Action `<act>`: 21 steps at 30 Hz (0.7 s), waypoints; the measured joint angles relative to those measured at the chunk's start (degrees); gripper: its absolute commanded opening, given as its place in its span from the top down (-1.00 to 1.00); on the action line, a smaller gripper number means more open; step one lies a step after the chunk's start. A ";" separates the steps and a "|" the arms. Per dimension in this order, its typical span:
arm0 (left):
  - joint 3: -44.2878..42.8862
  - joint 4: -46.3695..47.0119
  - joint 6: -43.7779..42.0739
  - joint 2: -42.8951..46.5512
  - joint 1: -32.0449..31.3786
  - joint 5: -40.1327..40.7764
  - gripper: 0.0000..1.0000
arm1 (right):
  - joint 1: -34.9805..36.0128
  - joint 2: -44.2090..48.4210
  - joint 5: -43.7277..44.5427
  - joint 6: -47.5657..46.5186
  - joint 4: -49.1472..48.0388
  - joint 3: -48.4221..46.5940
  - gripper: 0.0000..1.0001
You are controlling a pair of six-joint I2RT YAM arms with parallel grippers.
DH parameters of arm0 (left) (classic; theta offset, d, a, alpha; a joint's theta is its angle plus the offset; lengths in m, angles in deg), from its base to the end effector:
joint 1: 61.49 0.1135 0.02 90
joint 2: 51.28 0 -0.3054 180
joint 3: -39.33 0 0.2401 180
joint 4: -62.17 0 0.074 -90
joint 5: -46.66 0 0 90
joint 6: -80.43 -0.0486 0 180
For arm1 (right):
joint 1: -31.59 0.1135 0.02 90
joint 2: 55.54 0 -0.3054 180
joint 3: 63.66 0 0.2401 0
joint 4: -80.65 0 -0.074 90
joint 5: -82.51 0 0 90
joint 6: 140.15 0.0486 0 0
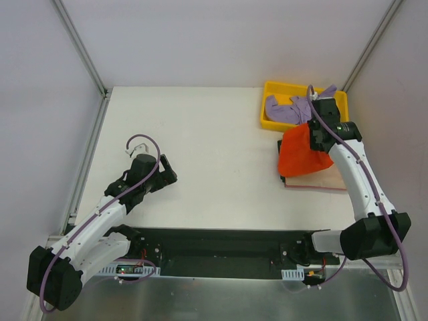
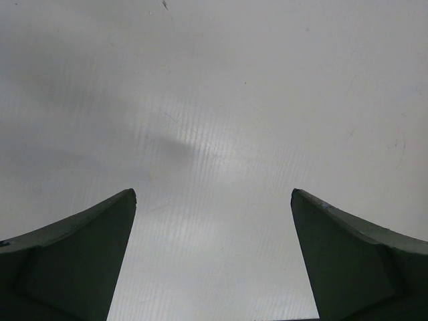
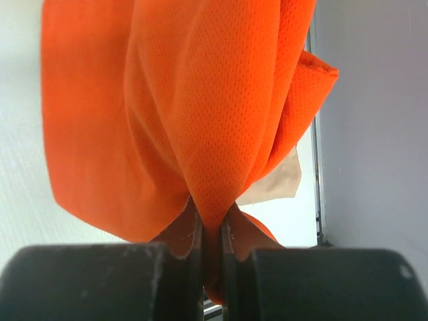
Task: Fold and stack the t-shirts
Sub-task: Put the neatly folded tshirt into the corner of the board with the right arm
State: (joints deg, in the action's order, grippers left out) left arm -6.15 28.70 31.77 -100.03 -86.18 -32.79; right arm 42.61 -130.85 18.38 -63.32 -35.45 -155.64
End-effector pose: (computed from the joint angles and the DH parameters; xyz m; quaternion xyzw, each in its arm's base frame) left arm 0.1454 -0.0570 0.2566 -0.1697 0.8748 -0.1743 0.4190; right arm 0.2519 0.0275 0.3914 -0.1103 0.9045 -0.2151 0.3514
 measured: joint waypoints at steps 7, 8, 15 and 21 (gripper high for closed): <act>0.00 0.00 0.00 -0.26 0.00 0.02 -0.98 | -6.05 -1.70 -0.90 -0.90 -3.37 4.07 0.88; 0.00 0.02 0.00 -0.44 0.00 0.02 -0.98 | -6.78 -1.70 -0.85 -0.94 -3.67 4.66 0.86; -0.02 0.00 0.00 -2.05 -0.02 0.02 -0.98 | -10.34 -1.75 -1.36 -2.47 -8.09 8.00 0.79; -0.02 0.00 0.00 -2.43 0.00 0.02 -0.98 | -13.00 -4.22 -2.23 -4.59 -12.63 10.54 0.60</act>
State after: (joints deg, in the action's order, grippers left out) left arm -6.17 28.70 31.77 -102.46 -86.18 -32.77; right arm 29.61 -135.06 16.15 -67.91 -48.08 -145.11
